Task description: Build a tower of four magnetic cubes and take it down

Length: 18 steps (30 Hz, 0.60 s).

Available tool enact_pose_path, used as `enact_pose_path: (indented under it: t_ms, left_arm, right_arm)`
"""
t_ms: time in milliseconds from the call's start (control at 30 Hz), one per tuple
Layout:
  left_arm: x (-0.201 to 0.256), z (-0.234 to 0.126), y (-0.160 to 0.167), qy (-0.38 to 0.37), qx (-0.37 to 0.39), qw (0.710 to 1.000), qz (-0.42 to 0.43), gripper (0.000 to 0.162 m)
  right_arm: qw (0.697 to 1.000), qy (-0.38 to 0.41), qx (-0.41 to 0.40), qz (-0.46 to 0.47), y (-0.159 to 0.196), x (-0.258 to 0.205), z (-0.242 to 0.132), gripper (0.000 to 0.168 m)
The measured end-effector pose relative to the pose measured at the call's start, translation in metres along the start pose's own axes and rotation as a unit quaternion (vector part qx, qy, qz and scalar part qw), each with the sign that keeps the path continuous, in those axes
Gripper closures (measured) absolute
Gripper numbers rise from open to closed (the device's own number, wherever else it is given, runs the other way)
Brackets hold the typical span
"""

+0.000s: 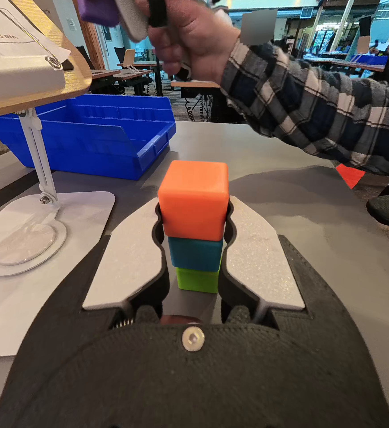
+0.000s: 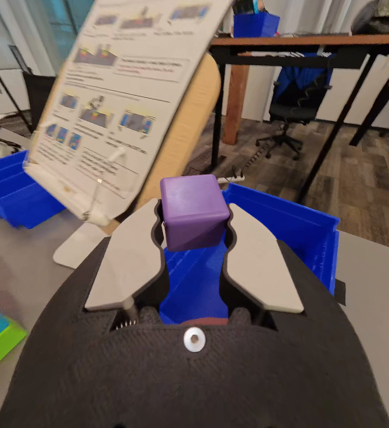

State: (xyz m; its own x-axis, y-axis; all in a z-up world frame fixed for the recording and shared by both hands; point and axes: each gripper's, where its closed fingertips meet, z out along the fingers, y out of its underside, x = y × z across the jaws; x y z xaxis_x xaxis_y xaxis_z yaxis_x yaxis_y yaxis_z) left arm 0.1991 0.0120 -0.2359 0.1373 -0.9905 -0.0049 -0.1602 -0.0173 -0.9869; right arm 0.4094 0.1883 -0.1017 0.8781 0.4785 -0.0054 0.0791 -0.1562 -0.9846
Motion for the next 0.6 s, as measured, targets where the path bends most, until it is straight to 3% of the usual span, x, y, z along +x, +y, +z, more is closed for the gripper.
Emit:
enact_pose_path:
  t_ms: [233,600]
  left_arm:
    - [0.0,0.0,0.0,0.001,0.001,1.0,-0.001,0.112]
    - [0.002,0.001,0.0,0.003,-0.003,1.0,0.003,0.112]
  right_arm:
    - [0.993,0.042,-0.106,0.034,0.048,0.05,0.063,0.116]
    - [0.955,0.041,-0.292,0.018,0.14,0.074,0.131,0.116]
